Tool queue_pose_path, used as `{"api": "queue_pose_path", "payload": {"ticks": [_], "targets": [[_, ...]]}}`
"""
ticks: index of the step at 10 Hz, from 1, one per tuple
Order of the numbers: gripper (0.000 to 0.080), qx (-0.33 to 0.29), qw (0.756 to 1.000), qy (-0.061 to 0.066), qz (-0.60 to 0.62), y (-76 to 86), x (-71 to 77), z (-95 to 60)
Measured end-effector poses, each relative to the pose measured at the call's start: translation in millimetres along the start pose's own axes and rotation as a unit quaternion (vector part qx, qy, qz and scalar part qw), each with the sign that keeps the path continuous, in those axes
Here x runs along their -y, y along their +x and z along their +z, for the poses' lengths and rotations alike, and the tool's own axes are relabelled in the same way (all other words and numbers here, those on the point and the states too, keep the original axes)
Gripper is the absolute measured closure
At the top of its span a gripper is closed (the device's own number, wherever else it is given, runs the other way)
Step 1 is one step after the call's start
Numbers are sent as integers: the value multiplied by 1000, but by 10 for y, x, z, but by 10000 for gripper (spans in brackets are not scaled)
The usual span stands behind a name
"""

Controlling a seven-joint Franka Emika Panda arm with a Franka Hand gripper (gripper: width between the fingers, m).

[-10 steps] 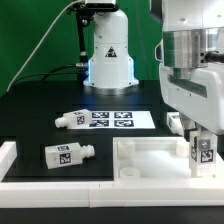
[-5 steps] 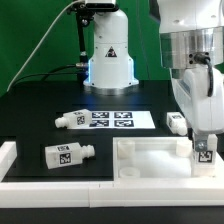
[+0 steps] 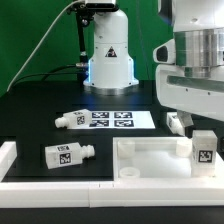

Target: Assemble one leg

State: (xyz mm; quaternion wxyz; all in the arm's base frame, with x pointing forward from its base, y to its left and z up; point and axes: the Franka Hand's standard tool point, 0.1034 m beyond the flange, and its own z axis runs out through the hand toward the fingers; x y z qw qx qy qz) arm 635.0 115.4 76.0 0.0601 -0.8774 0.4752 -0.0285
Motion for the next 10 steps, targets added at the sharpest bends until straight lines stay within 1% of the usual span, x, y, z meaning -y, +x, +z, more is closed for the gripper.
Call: {"api": "queue_pose_path", "payload": {"ticks": [2, 3, 4, 5, 6, 7, 8, 10], "targets": [[151, 0, 999, 0, -51, 3, -3, 3], [151, -7, 989, -7, -150, 13, -11, 3], [151, -11, 973, -11, -229, 15, -9, 6], [151, -15, 959, -9, -285, 26, -1, 17], [151, -24, 938, -6, -345, 11, 30, 29], [151, -36, 935, 3, -354, 11, 46, 38], [151, -35, 938, 2, -345, 12, 36, 41], [412, -35, 941, 2, -338, 14, 37, 41]]}}
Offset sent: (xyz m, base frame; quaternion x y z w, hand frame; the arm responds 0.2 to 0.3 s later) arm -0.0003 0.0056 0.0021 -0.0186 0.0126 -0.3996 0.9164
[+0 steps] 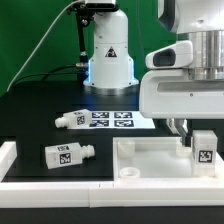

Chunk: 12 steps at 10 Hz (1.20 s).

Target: Assemble one leg

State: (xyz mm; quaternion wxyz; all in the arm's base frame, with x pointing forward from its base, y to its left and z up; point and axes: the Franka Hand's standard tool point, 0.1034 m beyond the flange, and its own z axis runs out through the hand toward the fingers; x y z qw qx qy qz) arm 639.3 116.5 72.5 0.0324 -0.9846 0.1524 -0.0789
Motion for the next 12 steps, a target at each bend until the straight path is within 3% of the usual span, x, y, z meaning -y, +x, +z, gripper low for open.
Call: {"api": "queue_pose_path", "payload": {"ticks": [1, 3, 4, 6, 10, 11, 12], "targets": [[510, 1, 999, -1, 38, -4, -20, 7], [510, 3, 994, -3, 110, -12, -30, 13], [511, 14, 984, -11, 180, -48, -18, 12], [511, 19, 944, -14, 329, -68, -7, 11], [511, 37, 819, 2, 573, -19, 2, -5], [511, 38, 809, 2, 586, -23, 2, 3], [510, 37, 815, 2, 578, -25, 1, 6]]}}
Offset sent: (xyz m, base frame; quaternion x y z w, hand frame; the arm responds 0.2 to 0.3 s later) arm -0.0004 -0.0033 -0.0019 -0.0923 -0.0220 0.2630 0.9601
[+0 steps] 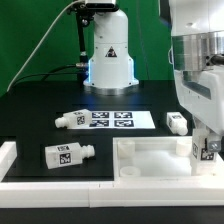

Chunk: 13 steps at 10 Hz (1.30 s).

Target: Assemble one leg

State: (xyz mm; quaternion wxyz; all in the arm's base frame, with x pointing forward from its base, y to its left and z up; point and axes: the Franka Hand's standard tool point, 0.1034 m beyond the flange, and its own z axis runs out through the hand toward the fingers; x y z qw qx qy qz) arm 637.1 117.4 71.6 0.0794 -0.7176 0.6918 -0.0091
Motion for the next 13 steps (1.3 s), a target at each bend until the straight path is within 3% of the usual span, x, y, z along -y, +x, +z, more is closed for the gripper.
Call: {"api": "queue_pose_path", "payload": {"ticks": [1, 2, 3, 4, 8, 9, 11, 12, 13], "targets": [[510, 0, 1000, 0, -9, -1, 0, 0], [320, -2, 999, 0, -37, 6, 3, -3], [320, -4, 990, 0, -139, 17, 24, -16], [187, -4, 974, 0, -225, 7, 31, -19], [152, -5, 919, -1, -394, 9, 29, -12], [150, -9, 899, -5, -437, 18, 31, -15], [150, -28, 795, -25, -605, 40, 63, -38], [150, -28, 759, -29, -649, 47, 60, -29], [150, -28, 758, -28, -651, 63, 63, -30]]}}
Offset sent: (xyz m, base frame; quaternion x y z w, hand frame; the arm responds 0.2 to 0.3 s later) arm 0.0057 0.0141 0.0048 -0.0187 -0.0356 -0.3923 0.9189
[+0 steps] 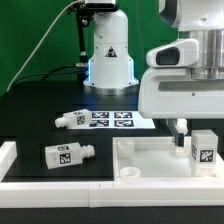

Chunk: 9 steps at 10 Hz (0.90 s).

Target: Assemble one leg

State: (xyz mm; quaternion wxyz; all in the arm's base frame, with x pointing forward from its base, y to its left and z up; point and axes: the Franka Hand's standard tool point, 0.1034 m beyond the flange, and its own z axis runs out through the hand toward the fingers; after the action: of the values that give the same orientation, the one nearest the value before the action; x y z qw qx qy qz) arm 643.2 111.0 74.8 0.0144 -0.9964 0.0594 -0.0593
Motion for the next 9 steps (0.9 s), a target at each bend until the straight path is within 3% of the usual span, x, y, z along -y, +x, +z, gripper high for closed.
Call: {"api": "queue_pose_path", "payload": {"ticks": [2, 4, 8, 9], "targets": [[172, 0, 1000, -1, 13, 0, -2, 0], [516, 0, 998, 1, 69, -1, 3, 1], [514, -1, 983, -5, 184, 6, -66, 1], [514, 0, 969, -14, 246, 1, -129, -1]]}}
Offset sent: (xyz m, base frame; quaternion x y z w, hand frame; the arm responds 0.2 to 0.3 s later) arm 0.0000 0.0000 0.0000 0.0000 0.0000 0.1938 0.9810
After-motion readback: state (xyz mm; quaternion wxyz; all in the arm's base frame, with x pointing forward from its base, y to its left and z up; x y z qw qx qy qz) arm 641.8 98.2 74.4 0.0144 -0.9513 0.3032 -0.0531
